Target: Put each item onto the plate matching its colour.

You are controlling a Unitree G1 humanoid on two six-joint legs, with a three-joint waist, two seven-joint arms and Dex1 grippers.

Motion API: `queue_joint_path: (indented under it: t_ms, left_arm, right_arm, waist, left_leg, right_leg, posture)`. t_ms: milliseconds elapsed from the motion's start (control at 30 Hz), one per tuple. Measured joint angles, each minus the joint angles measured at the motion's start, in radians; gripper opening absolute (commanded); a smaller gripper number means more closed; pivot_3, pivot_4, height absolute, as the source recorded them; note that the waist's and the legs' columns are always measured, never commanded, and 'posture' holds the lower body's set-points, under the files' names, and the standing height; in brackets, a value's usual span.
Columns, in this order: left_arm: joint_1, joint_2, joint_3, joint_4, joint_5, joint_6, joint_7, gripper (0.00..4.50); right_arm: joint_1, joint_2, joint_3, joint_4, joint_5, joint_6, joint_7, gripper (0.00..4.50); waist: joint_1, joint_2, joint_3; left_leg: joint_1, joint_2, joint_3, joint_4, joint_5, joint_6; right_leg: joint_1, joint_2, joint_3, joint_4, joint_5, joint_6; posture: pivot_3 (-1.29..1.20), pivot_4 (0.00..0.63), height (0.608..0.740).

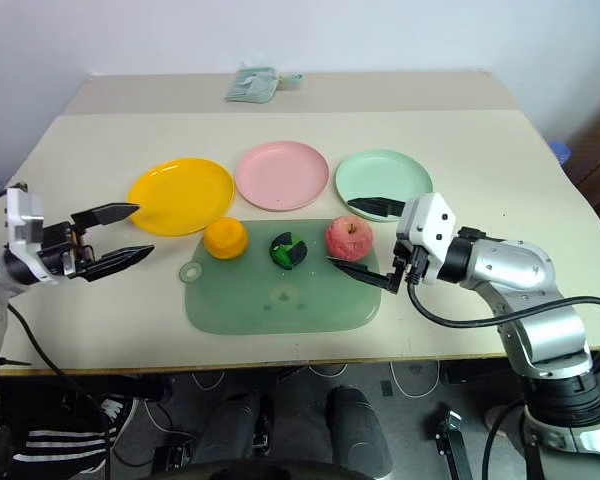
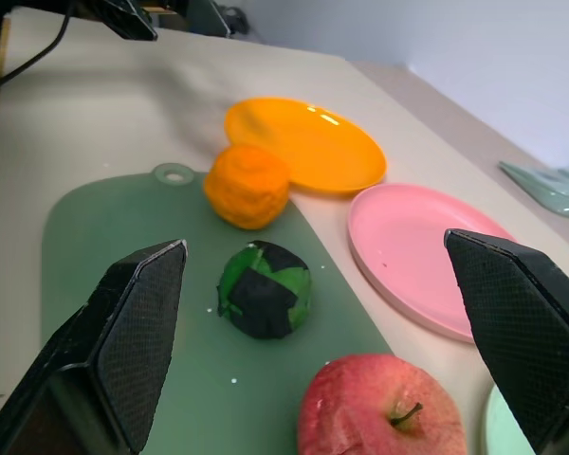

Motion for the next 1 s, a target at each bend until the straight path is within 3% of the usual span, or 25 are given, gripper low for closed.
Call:
queue_joint_path:
  t_ms: [633,1000]
  left_arm:
    - [-0.056,-0.011,-0.005,-0.01,0.001,0.003,0.067,4.5]
    - [-0.134,-0.088,-0.116,-0.012,0.022,0.104,0.153,4.5]
  right_arm:
    - [-0.051,-0.001,0.013,0.065,-0.01,-0.036,0.025,4.45]
    - [-0.095,-0.024,0.008,0.115,0.011,0.011,0.079,4.45]
  waist:
    - [0.001,0.0,0.0]
    - [-0.003,0.0,0.0]
  left_leg:
    - [0.0,0.0,0.0,0.0,0.0,0.0]
    - [0.0,0.0,0.0,0.0,0.0,0.0]
  right_leg:
    - [0.0,0.001,0.0,0.0,0.001,0.001]
    - [0.0,0.002,0.0,0.001,0.002,0.003]
  posture:
    - [0.0,0.15,0.734]
    - [0.0,0.15,0.734]
